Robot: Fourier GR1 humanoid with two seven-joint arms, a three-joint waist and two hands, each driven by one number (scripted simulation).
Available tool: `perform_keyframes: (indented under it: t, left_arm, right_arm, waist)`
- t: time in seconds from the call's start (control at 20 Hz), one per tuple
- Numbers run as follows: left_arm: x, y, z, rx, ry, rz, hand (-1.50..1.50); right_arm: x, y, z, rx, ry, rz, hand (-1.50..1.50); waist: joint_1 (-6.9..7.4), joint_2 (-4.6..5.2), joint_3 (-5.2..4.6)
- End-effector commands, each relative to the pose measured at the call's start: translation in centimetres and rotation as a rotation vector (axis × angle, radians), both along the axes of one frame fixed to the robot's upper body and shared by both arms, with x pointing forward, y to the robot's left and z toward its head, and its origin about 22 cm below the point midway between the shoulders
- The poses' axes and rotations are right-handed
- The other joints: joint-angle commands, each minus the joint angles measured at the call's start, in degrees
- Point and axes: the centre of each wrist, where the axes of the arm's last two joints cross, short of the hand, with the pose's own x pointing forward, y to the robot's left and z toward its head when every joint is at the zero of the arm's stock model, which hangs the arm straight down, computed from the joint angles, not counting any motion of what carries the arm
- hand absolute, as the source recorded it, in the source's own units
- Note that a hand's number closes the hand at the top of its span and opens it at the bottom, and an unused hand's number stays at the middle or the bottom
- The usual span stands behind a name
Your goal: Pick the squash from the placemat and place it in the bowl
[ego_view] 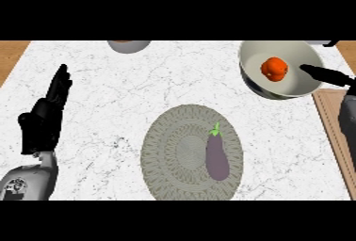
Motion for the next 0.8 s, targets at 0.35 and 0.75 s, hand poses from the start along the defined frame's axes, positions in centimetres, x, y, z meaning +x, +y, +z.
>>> perform_keyframes:
  t: [0.35, 0.75]
  left_arm:
    - [0.0, 0.9, -0.2, 0.005, -0.002, 0.004, 0.00]
    - [0.5, -0.8, 1.0, -0.016, -0.002, 0.001, 0.00]
  right_arm:
    - [-9.5, 0.8, -1.1, 0.065, -0.086, 0.169, -1.50]
    - [-14.5, 1.9, -2.3, 0.065, -0.071, 0.160, -1.50]
  waist:
    - [-0.56, -0.06, -0.04]
    - [0.41, 0.22, 0.01]
